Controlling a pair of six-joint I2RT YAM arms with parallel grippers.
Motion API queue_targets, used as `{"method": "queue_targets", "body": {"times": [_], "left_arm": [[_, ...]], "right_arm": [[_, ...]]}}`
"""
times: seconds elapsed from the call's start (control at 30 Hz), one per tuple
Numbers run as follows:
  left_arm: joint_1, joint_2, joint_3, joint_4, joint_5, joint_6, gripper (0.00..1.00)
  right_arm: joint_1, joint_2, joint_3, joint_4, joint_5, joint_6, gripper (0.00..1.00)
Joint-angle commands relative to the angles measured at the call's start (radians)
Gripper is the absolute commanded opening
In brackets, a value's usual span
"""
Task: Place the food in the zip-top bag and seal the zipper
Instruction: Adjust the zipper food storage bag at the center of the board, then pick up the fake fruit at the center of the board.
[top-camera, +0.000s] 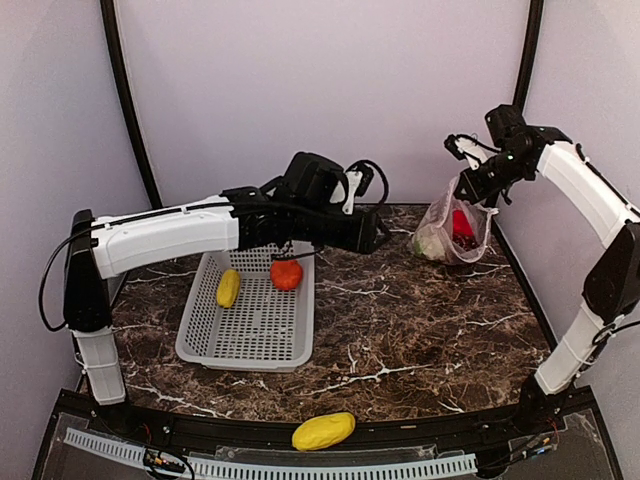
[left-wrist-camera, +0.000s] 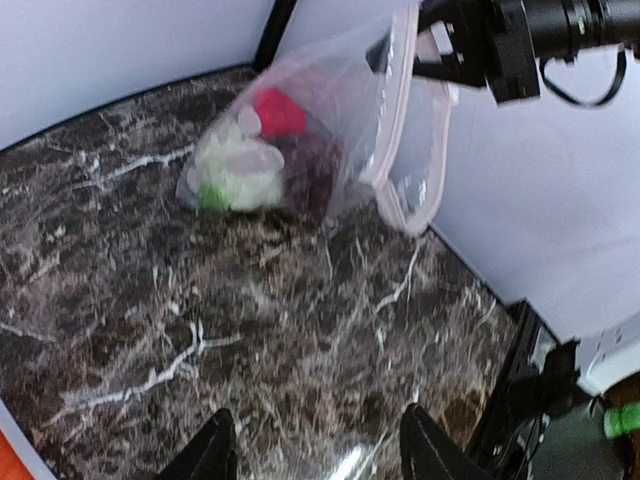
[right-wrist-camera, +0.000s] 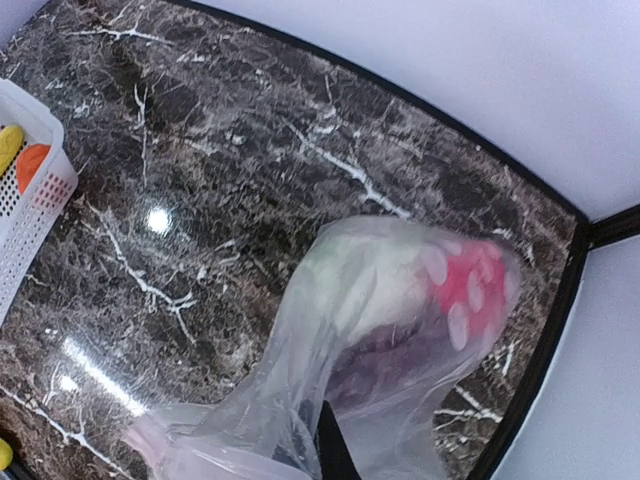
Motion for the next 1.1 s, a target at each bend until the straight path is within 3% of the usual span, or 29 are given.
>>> {"method": "queue_targets", "body": {"times": [0.0,0.07,0.2,0.27,0.4,0.6,0.73,0.9,1.07], "left_arm": [[-0.077,-0.172,-0.215,-0.076,0.055,0.189,0.57],[-0.123,-0.196,-0.263,-0.132,0.041,0.231,0.58],[-0.239,-0.206,-0.302,-0.238,0.000,0.314,0.60],[-0.297,-0.195,-0.300,-0.288,-0.028,0.342,0.63],[-0.375,-0.164,-0.300,-0.364,-0.106,0.351,0.69],[-0.435,-0.146,-0.365,-0.415,-0.167,0.314,0.72],[-0.462,-0.150,-0.435,-0.385,-0.176,0.284,0.85],[-0.479,-0.146,-0.502,-0.384,-0.186,0.247,0.86],[-0.497,-0.139,-0.541,-0.360,-0.119,0.233,0.85]], "right_arm": [[0.009,-0.107,-0.177,0.054,-0.082,0.007,0.00],[0.011,-0.139,-0.236,0.052,-0.072,-0.012,0.01],[0.013,-0.219,-0.307,0.044,0.010,-0.052,0.23],[0.013,-0.261,-0.331,0.042,0.052,-0.076,0.29],[0.013,-0.321,-0.405,0.057,0.102,-0.107,0.27],[0.012,-0.397,-0.530,0.105,0.036,-0.082,0.22],[0.017,-0.432,-0.570,0.131,-0.079,-0.064,0.29],[0.043,-0.492,-0.644,0.175,-0.164,-0.078,0.38],[0.101,-0.487,-0.660,0.170,-0.095,-0.101,0.44]]}}
